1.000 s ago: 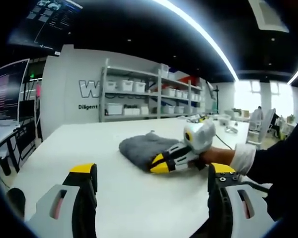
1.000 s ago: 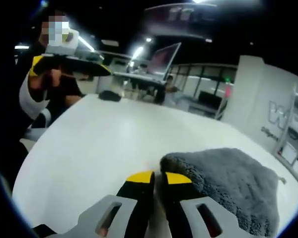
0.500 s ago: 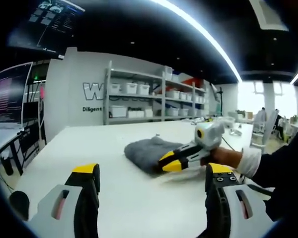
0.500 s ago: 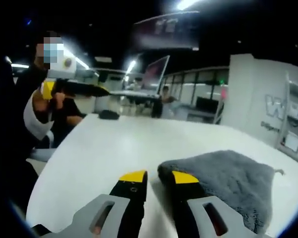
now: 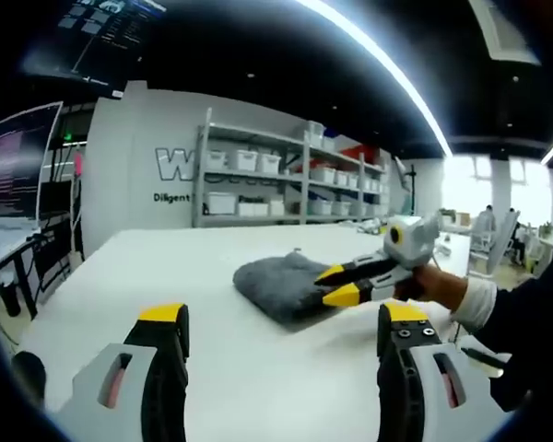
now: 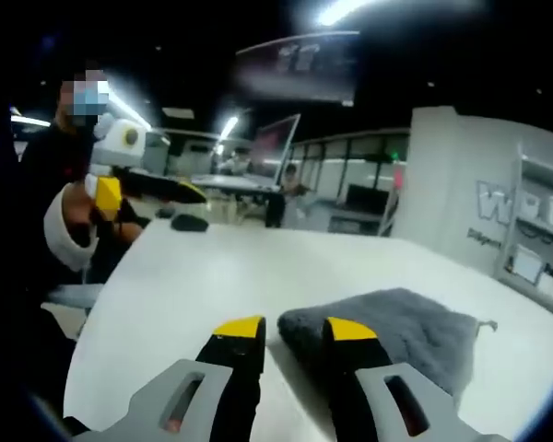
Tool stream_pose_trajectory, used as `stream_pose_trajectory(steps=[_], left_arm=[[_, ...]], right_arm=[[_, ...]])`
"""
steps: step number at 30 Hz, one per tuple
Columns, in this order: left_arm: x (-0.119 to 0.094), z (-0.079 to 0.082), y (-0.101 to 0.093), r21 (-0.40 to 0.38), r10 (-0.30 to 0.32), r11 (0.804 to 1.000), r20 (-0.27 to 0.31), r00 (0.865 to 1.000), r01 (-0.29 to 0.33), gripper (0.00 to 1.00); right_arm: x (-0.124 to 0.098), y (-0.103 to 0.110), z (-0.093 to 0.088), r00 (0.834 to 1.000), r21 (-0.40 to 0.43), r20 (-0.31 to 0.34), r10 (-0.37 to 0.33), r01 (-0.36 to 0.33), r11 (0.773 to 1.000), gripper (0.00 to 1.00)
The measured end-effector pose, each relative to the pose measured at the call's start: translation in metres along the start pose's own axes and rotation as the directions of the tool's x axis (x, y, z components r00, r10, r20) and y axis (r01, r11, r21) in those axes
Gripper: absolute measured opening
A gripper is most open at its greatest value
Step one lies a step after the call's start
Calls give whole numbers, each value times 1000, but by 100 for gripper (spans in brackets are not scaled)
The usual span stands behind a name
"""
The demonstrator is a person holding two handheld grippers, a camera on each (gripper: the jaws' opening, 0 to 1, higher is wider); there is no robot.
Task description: Open the folded towel by lifting each exposed corner and separating the folded layers until the towel lies flat within the target outline without major curled edges
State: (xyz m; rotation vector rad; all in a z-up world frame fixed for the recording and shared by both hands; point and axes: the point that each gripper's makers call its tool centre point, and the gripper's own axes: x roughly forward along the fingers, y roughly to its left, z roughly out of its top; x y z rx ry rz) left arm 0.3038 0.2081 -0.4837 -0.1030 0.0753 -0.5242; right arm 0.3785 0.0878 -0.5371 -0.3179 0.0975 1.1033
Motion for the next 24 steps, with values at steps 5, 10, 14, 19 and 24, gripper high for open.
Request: stream_pose_trajectory(steps=[5,10,14,19,24], left_arm=[[5,-2,9,-15,10,1000,18,1000,-10,73],[14,-6,14,-9,15,1000,14,1000,-15,70],[25,-10,13,-7,7,1000,9,1000,-7,66],[35,-15,14,27,8,1000,-20,1000,-7,65],[41,-18,16,35,4,999,-36,999,-3,63]], right_arm=[[-7,-6,-2,999,-15,-14,-38,37,999,28],[-13,-17,-10,994,-39,-22,-103,102,994,33],[-18,-22,-12,992,-21,-7,-125,124,992,37],[-31,-34,-13,988,-4,9,-152,152,988,42],[-43,-45,-16,985,53,25,-173,172,984,43]])
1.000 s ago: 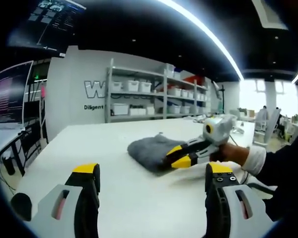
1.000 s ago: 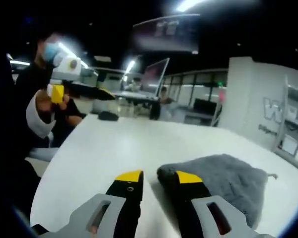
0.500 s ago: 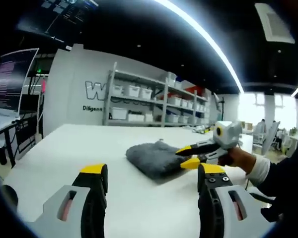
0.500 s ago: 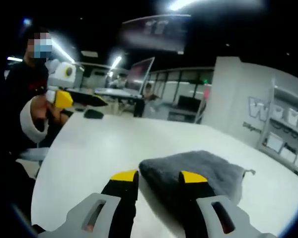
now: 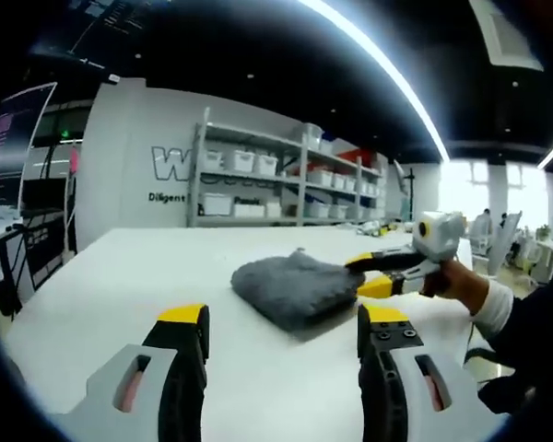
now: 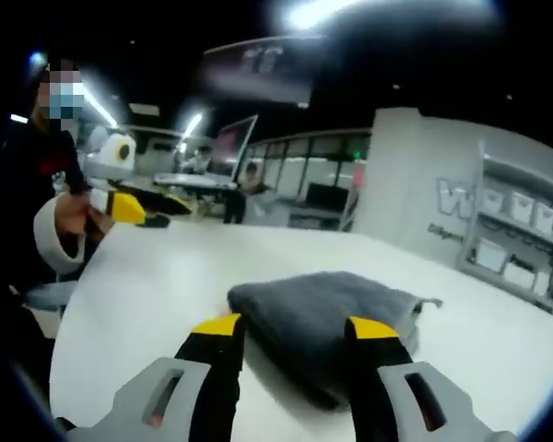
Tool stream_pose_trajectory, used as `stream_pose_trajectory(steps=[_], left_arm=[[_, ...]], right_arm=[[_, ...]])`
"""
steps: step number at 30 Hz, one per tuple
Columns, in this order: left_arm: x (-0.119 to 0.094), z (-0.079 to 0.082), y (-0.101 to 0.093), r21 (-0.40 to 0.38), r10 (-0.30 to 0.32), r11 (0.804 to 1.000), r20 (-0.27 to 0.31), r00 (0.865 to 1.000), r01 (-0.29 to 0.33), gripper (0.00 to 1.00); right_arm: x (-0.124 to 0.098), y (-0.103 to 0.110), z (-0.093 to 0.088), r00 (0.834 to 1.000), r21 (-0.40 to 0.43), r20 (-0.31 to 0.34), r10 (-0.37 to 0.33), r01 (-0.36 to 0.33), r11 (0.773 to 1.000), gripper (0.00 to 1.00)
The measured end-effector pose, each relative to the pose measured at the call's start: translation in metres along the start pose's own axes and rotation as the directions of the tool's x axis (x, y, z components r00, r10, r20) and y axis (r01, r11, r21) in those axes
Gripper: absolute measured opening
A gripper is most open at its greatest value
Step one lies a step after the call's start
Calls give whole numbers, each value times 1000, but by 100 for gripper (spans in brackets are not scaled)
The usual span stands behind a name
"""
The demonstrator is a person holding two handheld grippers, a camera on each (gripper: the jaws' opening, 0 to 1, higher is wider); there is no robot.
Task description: Open the folded towel by lifting each exposed corner and separating the folded layers until the towel lies flat within the target outline without major curled edges
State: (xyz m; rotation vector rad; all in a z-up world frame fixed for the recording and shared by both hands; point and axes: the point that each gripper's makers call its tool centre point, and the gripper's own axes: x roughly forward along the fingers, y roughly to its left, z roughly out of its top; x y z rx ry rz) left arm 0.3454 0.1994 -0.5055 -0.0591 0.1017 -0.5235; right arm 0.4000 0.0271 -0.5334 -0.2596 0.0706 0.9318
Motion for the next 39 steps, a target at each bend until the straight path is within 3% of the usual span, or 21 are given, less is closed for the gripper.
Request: stream_pose_trajectory(steps=[6,12,19,27,30,39], left_arm=[[7,-2,2,20,3,1000,-17,1000,-2,62],[16,-9,2,25,2,1000,-50,999,-1,60],[27,-15,-3,59,-6,998,-95,995,11,59],[32,-17,-2,83,-1,996,-126,992,11,59],[35,-18,-9,69,-32,997,-135,990,42,58],[43,-25,-24,73,-93,991,-243,966,114,60]], right_arm=[[-12,-14,1,999,-10,20,-38,39,999,45],[-21,-21,-13,998,-24,-22,-59,58,998,46],[-25,-32,-32,995,33,-57,-88,90,995,46],[-26,-33,-43,993,49,-81,-85,89,995,46],[-25,-36,-47,992,62,-89,-92,97,993,46],[-26,-41,-53,988,85,-114,-102,112,990,41]])
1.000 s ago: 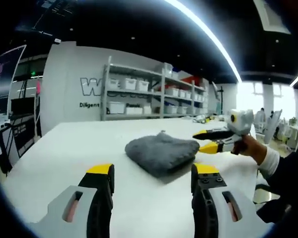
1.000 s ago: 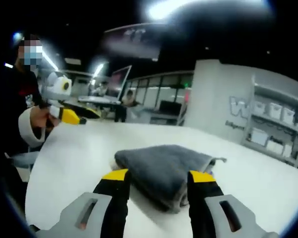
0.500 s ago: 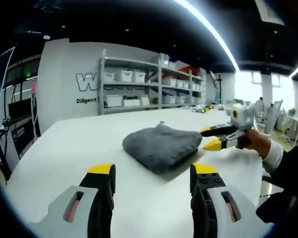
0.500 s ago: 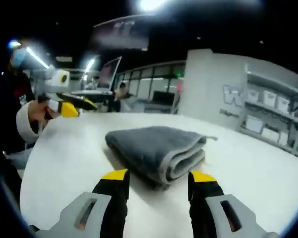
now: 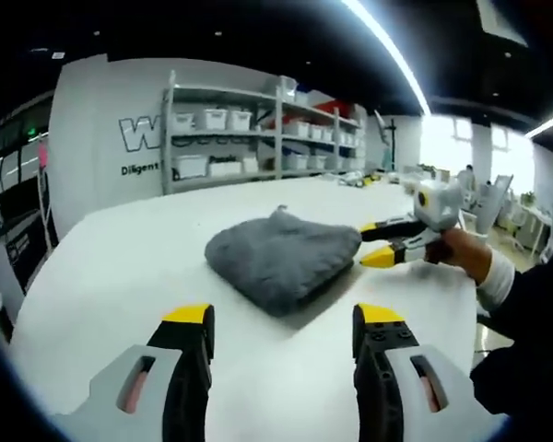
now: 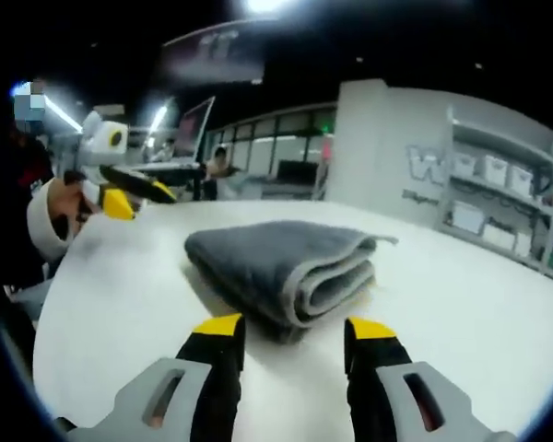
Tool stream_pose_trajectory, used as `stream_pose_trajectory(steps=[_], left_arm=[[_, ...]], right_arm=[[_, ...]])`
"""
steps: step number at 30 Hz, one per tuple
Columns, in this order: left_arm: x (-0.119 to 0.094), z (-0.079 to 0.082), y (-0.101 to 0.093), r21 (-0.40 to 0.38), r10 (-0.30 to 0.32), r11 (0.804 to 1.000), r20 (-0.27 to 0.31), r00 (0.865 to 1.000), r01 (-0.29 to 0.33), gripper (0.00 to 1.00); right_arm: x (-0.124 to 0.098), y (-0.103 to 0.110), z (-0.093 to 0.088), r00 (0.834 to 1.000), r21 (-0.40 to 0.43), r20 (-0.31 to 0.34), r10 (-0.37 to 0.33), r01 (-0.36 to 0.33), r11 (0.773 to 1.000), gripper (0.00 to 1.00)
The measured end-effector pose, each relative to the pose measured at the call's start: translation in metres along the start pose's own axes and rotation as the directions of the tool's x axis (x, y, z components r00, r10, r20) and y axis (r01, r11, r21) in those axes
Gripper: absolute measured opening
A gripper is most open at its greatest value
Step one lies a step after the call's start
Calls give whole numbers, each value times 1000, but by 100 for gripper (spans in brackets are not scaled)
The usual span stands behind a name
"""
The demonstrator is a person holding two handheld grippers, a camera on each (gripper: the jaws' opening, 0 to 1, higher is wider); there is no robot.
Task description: Open the folded towel by lifting each exposed corner and separating the folded layers until the towel lies flat within the target outline without major curled edges
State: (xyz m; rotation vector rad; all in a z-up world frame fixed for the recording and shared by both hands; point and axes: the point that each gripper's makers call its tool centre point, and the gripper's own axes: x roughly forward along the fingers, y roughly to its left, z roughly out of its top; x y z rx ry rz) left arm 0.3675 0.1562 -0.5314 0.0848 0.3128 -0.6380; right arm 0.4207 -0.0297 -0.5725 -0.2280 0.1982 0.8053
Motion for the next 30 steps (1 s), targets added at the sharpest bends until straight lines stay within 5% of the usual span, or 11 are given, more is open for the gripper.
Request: stream_pose_trajectory(steps=[11,30], left_arm=[[28,-10,0,41,-47,998,-42,998,49,56],[53,-11,-5,62,-101,993,28,994,99,41]], right_arm=[[3,2,-6,1000,15,-23,11,-11,1000,37],[5,1,-7,1000,37,-25,-3,3,999,36]])
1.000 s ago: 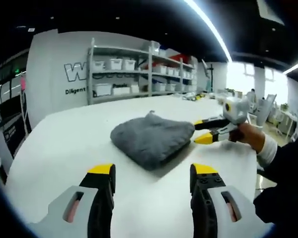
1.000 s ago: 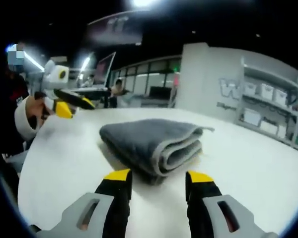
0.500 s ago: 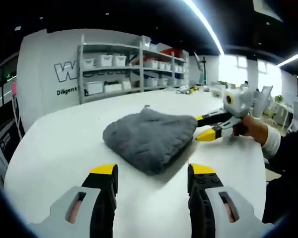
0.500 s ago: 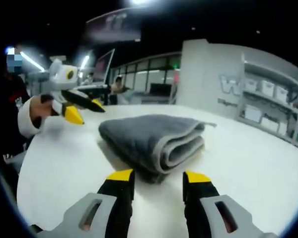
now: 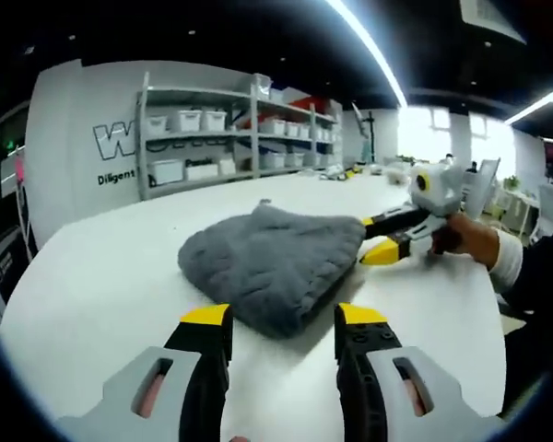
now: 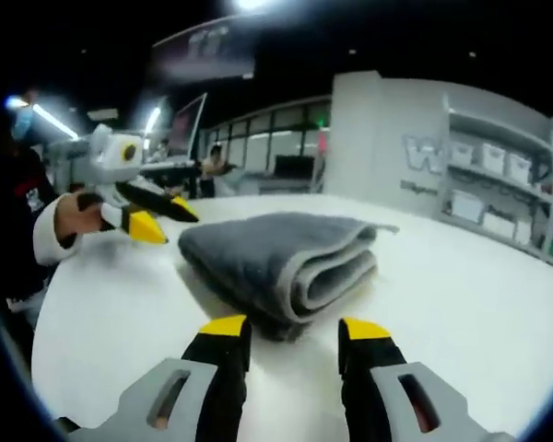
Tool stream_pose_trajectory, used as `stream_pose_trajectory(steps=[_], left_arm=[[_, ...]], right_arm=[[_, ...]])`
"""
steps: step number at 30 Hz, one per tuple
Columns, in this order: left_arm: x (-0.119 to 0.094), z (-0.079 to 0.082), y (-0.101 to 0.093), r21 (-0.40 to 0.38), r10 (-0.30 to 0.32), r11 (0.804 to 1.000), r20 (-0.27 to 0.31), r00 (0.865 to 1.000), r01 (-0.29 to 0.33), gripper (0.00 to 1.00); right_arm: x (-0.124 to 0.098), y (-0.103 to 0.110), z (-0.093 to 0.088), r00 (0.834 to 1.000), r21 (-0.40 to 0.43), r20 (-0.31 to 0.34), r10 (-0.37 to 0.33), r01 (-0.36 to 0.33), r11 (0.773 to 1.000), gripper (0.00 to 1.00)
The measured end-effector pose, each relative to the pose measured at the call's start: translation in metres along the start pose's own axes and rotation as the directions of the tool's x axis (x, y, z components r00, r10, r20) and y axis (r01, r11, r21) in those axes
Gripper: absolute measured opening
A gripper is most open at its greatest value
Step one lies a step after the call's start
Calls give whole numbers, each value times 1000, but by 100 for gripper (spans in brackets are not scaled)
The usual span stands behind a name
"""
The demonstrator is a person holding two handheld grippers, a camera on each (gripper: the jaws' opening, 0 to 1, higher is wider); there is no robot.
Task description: Open the folded towel by lifting each exposed corner and separating the folded layers until the towel lies flat within the target outline without major curled edges
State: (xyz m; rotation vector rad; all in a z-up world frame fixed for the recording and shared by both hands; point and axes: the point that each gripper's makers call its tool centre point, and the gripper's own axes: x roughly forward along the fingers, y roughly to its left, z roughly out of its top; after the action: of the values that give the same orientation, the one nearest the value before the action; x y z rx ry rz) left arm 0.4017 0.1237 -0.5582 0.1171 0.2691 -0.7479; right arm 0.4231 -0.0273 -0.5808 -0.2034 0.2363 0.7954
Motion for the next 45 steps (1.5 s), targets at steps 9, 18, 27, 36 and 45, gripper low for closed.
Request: stream_pose_trajectory(steps=[9,18,27,36,45], left_arm=[[9,2,6,36,13,999,41,999,-15,34],[4,15,18,137,59,988,127,990,-76,29],[5,17,12,194,46,978,130,990,-71,28],[10,9,13,161,37,986,95,995,-52,26],[14,1,14,179,59,982,49,997,-67,29]], right_arm=[[2,1,-3,1000,-8,-13,-2,1,1000,35],[3,5,-4,1000,-22,-18,4,-5,1000,33],[3,10,-3,999,-12,-12,32,-33,999,33],[4,10,-4,999,27,-13,42,-41,999,33],[9,11,-9,998,66,-44,44,-41,997,32]])
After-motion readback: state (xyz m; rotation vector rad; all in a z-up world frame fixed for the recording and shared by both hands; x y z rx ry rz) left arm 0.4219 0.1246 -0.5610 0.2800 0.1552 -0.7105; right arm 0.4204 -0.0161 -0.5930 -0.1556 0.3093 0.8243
